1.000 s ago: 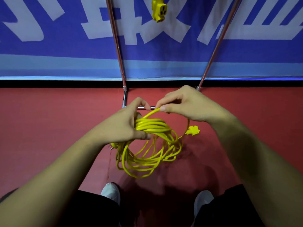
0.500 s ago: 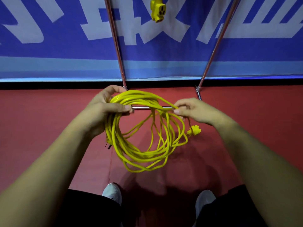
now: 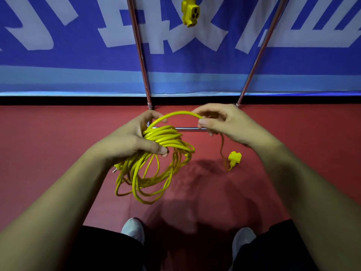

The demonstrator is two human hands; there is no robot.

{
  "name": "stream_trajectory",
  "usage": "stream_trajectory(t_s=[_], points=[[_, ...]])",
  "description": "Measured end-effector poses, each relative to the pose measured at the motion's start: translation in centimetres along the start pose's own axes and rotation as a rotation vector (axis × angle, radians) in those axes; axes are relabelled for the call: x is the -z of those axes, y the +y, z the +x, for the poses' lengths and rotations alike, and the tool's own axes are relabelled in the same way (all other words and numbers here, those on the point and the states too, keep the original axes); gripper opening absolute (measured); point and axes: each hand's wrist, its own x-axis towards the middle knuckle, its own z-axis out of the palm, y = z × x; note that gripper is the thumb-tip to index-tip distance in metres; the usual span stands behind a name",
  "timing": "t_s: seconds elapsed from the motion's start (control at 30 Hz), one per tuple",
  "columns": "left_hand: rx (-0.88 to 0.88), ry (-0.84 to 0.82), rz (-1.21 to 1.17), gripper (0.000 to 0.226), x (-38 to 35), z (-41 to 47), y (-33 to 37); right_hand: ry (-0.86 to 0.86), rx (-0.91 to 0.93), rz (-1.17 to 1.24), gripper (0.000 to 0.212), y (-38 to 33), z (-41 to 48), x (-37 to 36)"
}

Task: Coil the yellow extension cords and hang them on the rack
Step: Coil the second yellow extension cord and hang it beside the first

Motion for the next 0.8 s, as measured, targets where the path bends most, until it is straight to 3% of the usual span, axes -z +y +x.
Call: stream_trajectory(t_s=[0.1, 0.17, 0.27, 0.37, 0.5, 0.6, 0.67, 0.8], points=[[0.039, -0.069, 0.061, 0.072, -0.4, 0.0, 0.0, -0.026, 0.050, 0.012, 0.022, -1.2, 0.2, -2.4], [0.052, -0.095, 0.088, 0.070, -0.8, -0.1, 0.1, -0.009, 0.031, -0.171, 0.019, -1.4, 0.4, -2.1], [0.045, -0.160, 0.137, 0.070, -1.8, -0.1, 0.0, -0.169, 0.015, -0.415, 0.018, -2.0, 0.4, -1.2], [0.032, -0.223, 0.124, 0.066, -2.9, -0.2, -0.3, -0.279, 0.118, -0.485, 0.019, -2.9, 0.2, -2.8], [-0.018, -0.207, -0.131, 0.058, -2.8, 0.1, 0.0, -0.135, 0.120, -0.302, 0.020, -2.3, 0.3, -2.7], [-0.045, -0.076, -0.356, 0.074, -2.4, 0.6, 0.2, -0.047, 0.030, -0.162, 0.013, 0.4, 0.4, -1.1], [-0.047, -0.019, -0.451, 0.084, -2.1, 0.7, 0.2, -0.005, -0.018, -0.261, 0.007, 2.6, 0.5, -0.2], [-0.169, 0.015, -0.583, 0.064, -0.7, 0.8, 0.2, -0.048, -0.257, -0.430, 0.018, 7.7, 0.1, 1.4]])
